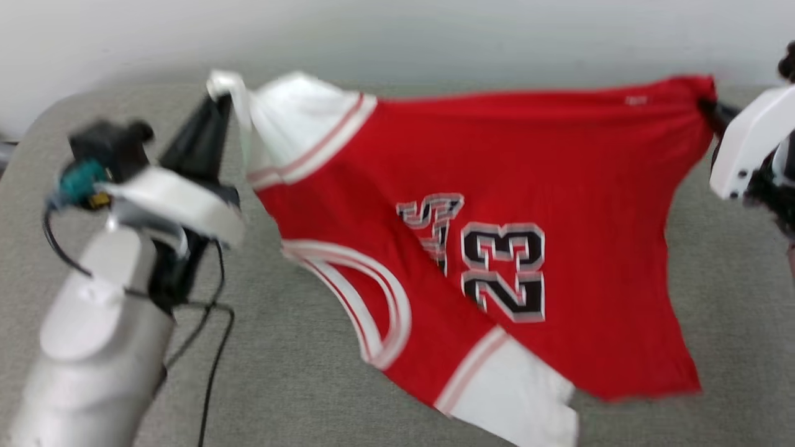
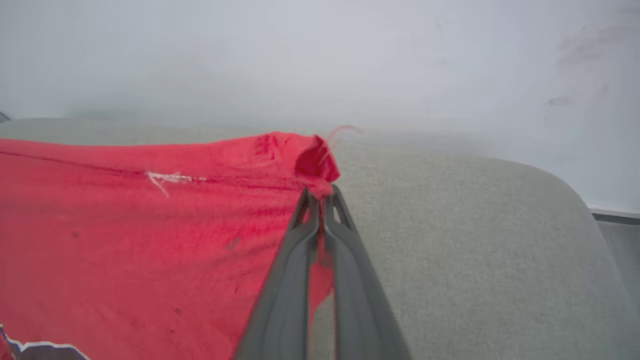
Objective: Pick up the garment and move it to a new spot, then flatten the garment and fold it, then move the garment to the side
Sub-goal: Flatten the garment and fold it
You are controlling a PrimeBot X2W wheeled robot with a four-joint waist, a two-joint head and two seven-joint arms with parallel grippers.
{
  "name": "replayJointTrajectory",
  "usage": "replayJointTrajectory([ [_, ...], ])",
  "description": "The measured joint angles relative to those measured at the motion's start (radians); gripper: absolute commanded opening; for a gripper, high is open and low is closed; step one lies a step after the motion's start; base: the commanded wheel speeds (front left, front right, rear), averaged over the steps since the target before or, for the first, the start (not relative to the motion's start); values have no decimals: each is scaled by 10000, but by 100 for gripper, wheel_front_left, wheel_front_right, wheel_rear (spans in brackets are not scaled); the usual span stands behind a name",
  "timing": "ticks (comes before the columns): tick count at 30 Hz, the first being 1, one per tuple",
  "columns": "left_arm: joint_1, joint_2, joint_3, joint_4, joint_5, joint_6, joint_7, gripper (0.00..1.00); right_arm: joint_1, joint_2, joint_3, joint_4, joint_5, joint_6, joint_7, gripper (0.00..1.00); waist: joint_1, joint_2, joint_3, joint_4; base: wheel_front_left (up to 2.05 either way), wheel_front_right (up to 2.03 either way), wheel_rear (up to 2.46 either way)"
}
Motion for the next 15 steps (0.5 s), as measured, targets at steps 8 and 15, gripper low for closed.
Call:
replayJointTrajectory([
  [8,-3448,556,-362,1685,-366,-8,270,0,-1987,525,-1064,428,-1728,8,-1555,0,1,0,394,-421,0,0,0],
  [15,-6126,890,-259,2928,-238,-10,245,0,-4196,911,-1747,729,-3057,13,-2631,0,1,0,1224,-594,0,0,0],
])
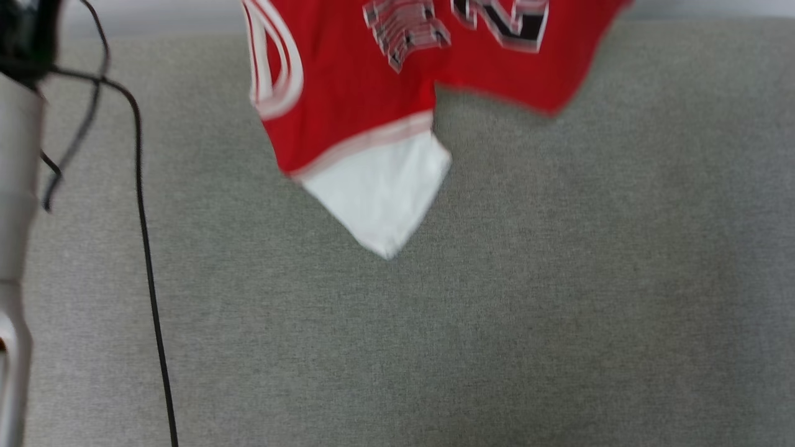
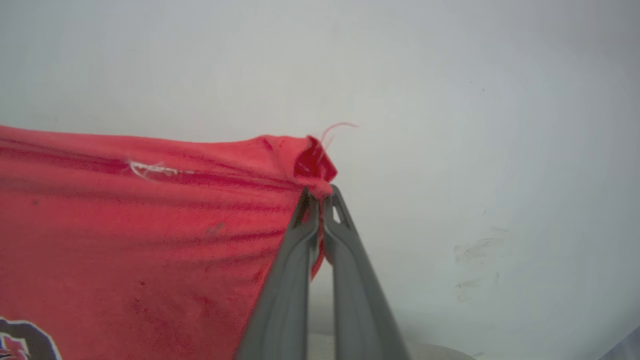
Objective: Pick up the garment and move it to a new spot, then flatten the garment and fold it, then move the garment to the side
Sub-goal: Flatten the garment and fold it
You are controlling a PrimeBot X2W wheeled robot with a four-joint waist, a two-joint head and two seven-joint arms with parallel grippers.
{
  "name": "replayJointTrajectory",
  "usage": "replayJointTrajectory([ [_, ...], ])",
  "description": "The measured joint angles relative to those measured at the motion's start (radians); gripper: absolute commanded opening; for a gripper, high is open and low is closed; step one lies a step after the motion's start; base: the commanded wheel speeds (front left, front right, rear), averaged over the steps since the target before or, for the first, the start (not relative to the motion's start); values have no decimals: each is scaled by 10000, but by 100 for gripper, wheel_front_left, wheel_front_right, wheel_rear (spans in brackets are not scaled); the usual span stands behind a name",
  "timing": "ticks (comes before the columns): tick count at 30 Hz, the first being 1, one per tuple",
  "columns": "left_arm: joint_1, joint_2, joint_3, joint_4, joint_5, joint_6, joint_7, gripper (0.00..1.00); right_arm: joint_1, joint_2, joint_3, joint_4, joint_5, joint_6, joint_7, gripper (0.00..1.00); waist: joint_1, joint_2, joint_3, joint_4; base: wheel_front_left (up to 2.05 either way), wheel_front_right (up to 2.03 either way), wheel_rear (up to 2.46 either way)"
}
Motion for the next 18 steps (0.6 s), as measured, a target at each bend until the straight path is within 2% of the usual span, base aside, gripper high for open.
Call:
replayJointTrajectory([
  [9,-2517,224,192,1005,305,123,-257,0,-2386,326,-516,656,-940,13,-922,0,0,0,1264,-69,0,0,0],
  [18,-3235,33,180,2042,96,90,-391,0,-3422,805,-665,1975,-1469,8,-1613,0,0,0,2416,45,0,0,0],
])
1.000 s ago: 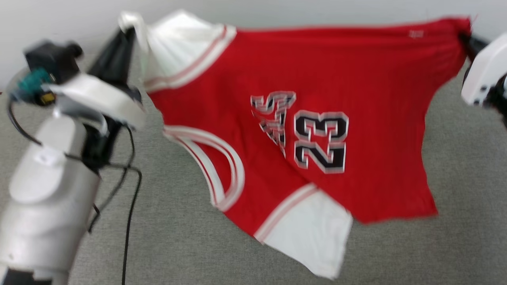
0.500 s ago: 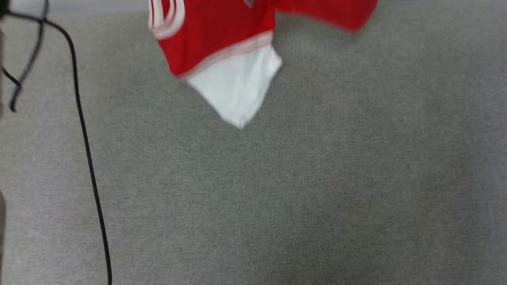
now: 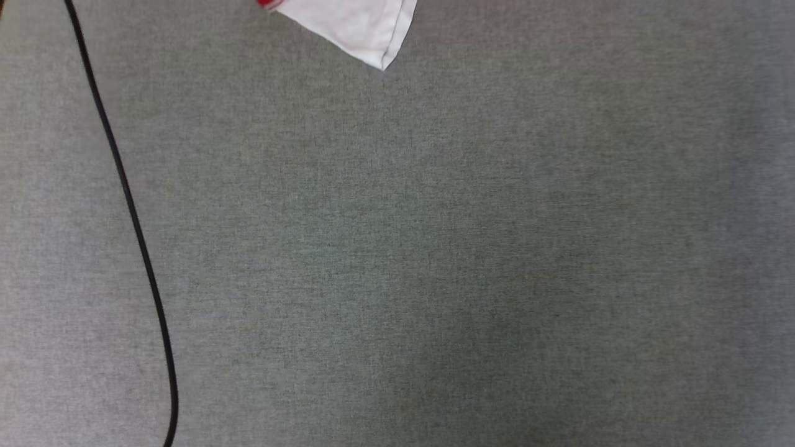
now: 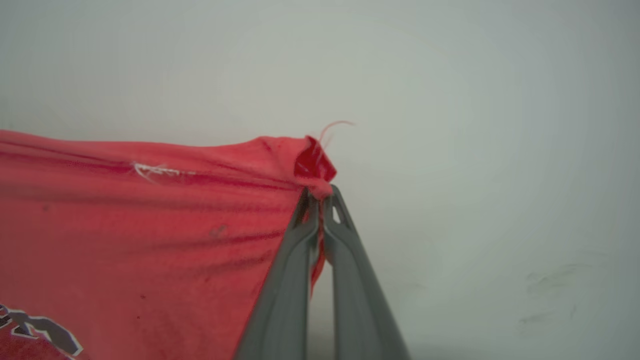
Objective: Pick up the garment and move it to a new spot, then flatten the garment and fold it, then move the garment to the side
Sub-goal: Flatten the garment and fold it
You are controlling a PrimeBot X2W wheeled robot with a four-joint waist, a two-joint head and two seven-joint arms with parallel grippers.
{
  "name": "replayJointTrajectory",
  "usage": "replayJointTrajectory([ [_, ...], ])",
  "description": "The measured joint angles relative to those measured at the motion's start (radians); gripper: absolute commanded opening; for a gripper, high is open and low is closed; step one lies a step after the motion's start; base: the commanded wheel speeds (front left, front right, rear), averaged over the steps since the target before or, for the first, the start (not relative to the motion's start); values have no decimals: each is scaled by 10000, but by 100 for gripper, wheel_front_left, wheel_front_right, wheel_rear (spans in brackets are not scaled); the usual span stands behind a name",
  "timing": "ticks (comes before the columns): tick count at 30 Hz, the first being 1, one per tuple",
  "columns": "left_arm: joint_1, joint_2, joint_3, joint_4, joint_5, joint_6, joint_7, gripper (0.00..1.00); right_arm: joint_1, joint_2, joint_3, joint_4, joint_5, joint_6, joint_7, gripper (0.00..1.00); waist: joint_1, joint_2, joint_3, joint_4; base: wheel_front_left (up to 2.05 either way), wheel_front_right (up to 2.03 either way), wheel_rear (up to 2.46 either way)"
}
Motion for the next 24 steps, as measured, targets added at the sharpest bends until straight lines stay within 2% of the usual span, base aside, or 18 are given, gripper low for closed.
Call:
replayJointTrajectory([
  [5,294,-198,-94,309,-257,-59,-86,0,10,132,226,817,17,-12,-401,0,0,0,339,131,0,0,0],
  [10,1589,-293,-420,104,-909,-77,-130,0,767,196,888,1436,543,-15,-823,0,-1,0,203,159,0,0,0],
  [18,5149,31,-621,-1498,-2184,-77,-142,0,3563,115,2027,1687,2144,-15,-1415,0,-1,0,-597,187,0,0,0],
  [24,8143,-44,19,-3103,-2132,-86,-142,0,6091,-384,2656,903,3463,-13,-1653,0,-3,0,-1456,287,0,0,0],
])
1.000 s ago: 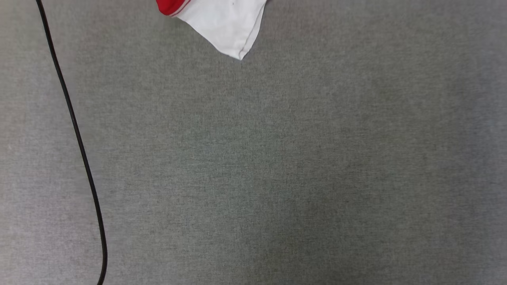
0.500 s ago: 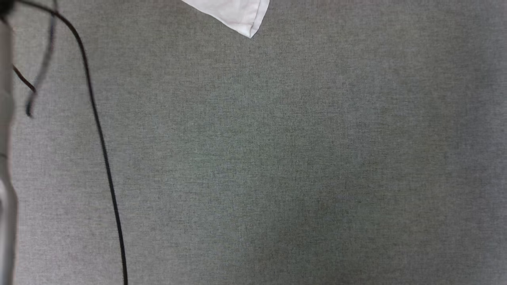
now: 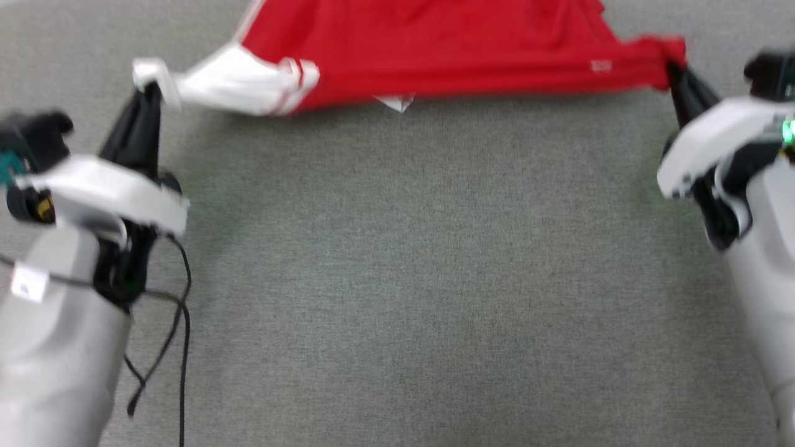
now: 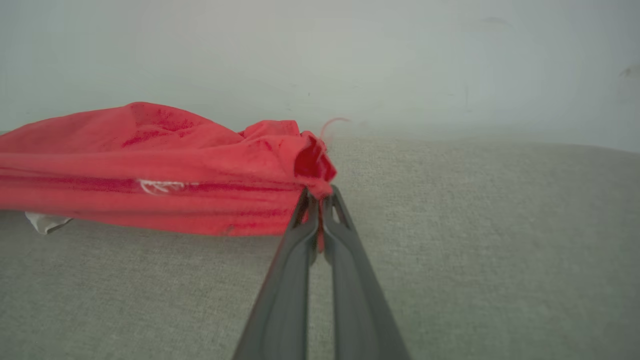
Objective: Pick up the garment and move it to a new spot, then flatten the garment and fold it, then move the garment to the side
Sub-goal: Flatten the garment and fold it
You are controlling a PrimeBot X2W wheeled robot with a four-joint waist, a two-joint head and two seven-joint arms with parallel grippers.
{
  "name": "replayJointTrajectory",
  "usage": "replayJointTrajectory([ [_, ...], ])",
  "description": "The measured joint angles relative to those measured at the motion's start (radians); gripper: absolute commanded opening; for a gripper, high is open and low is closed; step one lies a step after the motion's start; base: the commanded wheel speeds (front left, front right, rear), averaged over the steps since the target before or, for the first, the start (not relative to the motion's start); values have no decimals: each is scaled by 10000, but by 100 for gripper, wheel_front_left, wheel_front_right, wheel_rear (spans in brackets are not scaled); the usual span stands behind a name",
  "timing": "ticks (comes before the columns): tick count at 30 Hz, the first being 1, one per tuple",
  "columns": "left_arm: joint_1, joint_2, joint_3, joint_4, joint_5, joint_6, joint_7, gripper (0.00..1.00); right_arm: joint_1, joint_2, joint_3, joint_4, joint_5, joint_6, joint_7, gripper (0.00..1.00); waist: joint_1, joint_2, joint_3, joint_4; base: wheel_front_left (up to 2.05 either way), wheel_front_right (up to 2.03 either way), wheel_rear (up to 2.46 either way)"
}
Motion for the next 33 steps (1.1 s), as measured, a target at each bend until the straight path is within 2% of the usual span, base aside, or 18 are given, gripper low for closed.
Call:
replayJointTrajectory([
  [8,3519,-550,1197,-1628,491,12,2,0,3088,-543,215,-1682,938,6,125,0,-1,0,-1173,68,0,0,0],
  [16,6216,-892,1214,-2414,568,280,6,0,6407,-554,-708,-3622,928,17,732,0,-3,1,-2400,84,0,0,0],
  [21,7577,-922,1223,-2963,336,575,194,0,8341,-186,-1549,-5285,405,19,1507,0,-3,1,-3029,134,0,0,0],
  [26,8692,-892,1248,-3476,148,848,428,0,10238,476,-2303,-7064,-194,17,2414,0,-2,0,-3402,254,0,0,0],
  [33,9720,-757,1275,-4288,-107,1147,867,0,12152,1221,-2907,-9003,-834,13,3440,0,-2,1,-3684,450,0,0,0],
])
